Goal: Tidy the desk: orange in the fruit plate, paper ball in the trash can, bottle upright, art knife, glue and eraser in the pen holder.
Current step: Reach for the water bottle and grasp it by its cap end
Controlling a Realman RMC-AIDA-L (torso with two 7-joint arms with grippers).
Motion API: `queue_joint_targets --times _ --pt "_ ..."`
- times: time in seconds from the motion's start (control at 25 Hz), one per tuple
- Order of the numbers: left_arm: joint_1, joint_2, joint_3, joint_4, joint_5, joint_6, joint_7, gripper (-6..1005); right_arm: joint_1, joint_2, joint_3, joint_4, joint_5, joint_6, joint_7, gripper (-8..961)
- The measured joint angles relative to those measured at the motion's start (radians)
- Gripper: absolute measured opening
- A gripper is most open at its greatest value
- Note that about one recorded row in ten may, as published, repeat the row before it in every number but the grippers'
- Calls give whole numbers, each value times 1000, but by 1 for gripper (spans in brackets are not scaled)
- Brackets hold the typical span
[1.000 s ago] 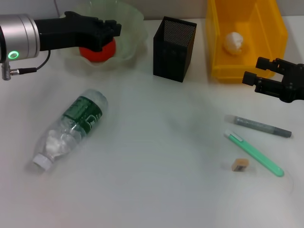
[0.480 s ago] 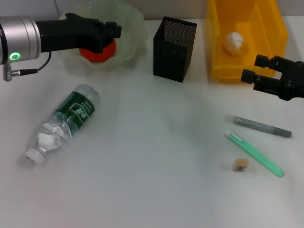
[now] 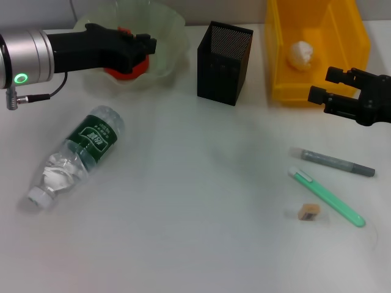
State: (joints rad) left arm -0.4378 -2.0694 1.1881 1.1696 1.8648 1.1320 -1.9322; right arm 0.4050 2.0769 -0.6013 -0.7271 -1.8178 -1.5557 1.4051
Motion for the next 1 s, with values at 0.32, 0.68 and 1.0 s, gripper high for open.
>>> queue_joint_targets --times 0.32,0.68,1.0 --pt "-4 7 -107 -73 -19 -5 23 175 7 -1 -2 0 0 8 5 773" --pt "-15 59 -200 -226 111 26 -66 421 8 -2 0 0 0 8 5 773" --pt "-5 98 -313 -265 156 205 -84 666 28 -3 -5 5 -4 9 1 773"
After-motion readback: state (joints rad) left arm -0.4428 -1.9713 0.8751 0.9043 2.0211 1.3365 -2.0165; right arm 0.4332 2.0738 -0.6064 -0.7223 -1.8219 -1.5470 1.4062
